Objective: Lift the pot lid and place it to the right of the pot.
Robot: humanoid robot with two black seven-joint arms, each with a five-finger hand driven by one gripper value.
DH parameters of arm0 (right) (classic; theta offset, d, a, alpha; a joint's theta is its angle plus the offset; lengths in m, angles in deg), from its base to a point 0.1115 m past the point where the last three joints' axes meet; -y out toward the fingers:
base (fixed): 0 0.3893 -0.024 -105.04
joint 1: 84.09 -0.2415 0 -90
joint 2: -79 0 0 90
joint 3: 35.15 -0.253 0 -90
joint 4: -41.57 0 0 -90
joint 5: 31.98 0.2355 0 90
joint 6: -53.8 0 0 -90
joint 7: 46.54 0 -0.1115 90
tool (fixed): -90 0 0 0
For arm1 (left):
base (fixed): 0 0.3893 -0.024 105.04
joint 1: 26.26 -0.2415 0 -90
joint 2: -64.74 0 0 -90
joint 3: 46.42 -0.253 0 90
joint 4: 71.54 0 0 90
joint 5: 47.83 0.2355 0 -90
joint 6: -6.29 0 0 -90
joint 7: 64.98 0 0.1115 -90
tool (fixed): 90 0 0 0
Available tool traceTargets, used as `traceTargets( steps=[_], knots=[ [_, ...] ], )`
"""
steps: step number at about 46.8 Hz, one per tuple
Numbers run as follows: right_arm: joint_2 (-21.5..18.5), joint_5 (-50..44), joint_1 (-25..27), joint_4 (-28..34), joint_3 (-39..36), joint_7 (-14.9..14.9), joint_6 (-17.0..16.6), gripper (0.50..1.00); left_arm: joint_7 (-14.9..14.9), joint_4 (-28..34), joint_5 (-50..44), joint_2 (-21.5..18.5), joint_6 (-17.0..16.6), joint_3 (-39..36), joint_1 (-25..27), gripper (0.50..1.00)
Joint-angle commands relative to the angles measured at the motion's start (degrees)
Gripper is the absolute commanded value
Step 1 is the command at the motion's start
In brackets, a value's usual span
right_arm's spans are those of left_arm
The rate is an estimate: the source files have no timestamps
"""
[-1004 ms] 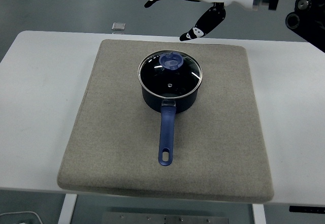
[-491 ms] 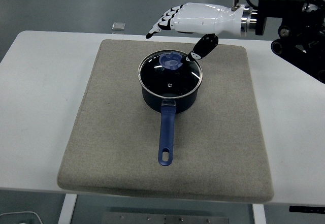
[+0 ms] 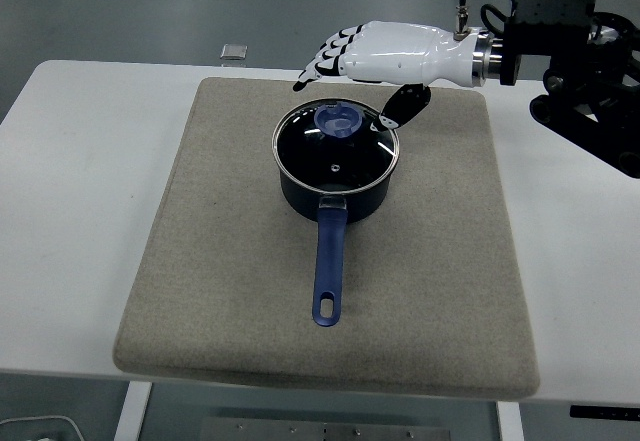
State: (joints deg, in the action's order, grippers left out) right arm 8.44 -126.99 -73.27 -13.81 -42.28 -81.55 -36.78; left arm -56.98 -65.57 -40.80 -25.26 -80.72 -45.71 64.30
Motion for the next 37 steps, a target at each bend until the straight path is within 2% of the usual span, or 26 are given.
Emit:
traceTargets(
  steps=[1,37],
  knots=[
    [-0.2,-0.2,0.5,0.2,0.0,0.0,0.8,0.893,0.0,0.0,0.0,0.0,0.0,0.0,0.0,1.000],
    [-2.7,-3.8,3.5,2.9,0.6,0.0,6.3,0.893,0.0,0.0,0.0,0.0,0.0,0.1,0.0,1.000]
  ],
)
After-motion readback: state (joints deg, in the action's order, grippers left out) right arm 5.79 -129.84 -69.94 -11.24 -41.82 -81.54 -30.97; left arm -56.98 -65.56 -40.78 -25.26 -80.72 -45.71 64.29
